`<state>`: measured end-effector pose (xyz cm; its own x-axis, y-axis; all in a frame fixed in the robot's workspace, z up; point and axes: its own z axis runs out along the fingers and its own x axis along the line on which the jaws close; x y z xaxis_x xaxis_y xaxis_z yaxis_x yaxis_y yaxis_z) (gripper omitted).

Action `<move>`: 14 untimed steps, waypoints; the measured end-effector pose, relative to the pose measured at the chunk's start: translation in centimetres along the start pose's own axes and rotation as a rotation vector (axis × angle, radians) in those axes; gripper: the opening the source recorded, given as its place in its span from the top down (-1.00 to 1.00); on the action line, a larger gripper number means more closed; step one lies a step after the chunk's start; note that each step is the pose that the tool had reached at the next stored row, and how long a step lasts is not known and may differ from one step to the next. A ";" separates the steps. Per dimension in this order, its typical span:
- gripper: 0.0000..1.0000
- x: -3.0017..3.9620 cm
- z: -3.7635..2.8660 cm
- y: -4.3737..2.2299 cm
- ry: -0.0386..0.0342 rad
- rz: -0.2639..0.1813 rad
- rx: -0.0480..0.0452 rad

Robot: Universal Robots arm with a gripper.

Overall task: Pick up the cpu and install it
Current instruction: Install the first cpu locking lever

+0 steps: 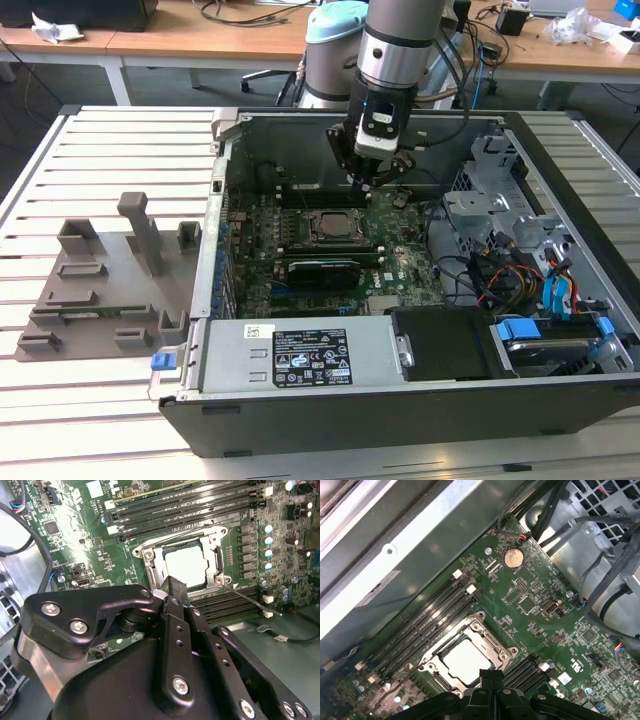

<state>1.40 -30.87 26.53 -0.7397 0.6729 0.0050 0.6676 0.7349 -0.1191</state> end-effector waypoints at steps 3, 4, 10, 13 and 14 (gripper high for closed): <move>0.79 0.00 0.00 0.00 -0.0038 -0.032 0.0001; 0.79 0.00 0.00 0.00 -0.0058 -0.049 0.0002; 0.79 0.00 0.00 0.00 -0.0128 -0.107 0.0005; 0.79 0.00 0.00 0.00 -0.0163 -0.136 0.0007; 0.79 0.00 0.00 0.00 -0.0175 -0.146 0.0007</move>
<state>1.40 -30.87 26.53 -0.8305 0.5569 0.0050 0.5525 0.8250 -0.1191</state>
